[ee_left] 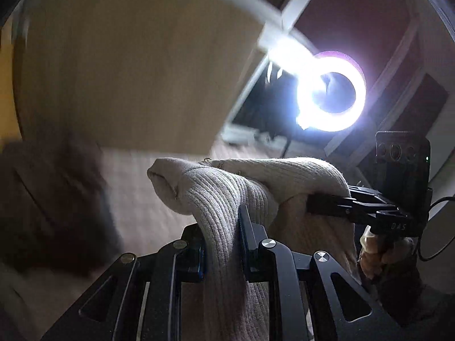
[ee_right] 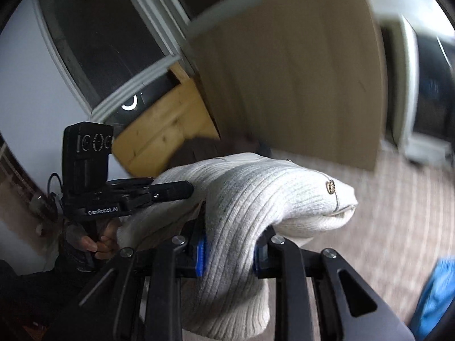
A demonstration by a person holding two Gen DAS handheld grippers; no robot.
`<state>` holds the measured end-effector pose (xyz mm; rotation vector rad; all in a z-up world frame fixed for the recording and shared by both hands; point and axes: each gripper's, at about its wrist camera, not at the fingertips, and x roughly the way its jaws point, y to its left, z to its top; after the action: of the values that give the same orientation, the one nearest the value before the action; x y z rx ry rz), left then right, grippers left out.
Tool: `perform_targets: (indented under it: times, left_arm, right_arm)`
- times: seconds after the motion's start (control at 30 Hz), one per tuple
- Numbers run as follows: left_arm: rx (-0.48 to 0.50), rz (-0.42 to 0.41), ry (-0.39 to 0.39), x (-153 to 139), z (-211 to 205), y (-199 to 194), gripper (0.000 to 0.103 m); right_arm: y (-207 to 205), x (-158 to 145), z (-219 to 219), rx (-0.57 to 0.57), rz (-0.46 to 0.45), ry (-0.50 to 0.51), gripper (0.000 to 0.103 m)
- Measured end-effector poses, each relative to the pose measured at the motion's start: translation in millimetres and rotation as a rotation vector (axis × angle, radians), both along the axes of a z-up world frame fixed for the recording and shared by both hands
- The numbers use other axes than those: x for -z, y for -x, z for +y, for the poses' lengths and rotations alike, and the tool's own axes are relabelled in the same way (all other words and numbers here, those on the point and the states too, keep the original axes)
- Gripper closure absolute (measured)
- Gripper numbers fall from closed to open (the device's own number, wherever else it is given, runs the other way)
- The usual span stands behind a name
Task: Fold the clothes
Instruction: 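Lift the folded cardigan with both grippers and carry it to the clothes stack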
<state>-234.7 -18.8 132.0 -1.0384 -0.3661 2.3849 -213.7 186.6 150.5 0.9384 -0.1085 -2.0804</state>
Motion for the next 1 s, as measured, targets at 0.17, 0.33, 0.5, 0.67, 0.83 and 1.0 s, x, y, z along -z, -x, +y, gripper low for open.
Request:
perform_targets:
  times: [0.17,0.33,0.5,0.67,0.83,1.0]
  left_arm:
    - [-0.052,0.103,0.052,-42.6,-85.7,31.7,0.086]
    - [-0.146,0.107,0.102,-29.6,-160.0,59.1,0.086]
    - [-0.228,-0.102,0.098,73.2,-229.6,84.0,0.086]
    - [-0.301,-0.188,-0.028,119.0,-271.0,75.2,0.071]
    - [-0.311,-0.122,0.048,94.1,-265.1,43.6,0.070]
    - [-0.277,-0.137,0.129,91.2,-259.6,15.9,0.069]
  right_arm:
    - [40.5,-30.8,-101.1,-0.008,0.114,-0.019,0.080]
    - [85.7,0.7,-183.6,-0.032,0.070,-0.026,0.080]
    - [108.5,109.3,-258.7,-0.063,-0.091,-0.205,0.080]
    - [93.0,140.5,-284.2,-0.101,-0.110,-0.350,0.069]
    - [81.6,106.8,-256.3,-0.056,-0.096,-0.293,0.049]
    - [69.7,107.8,-225.9,-0.031,-0.171,-0.224,0.049]
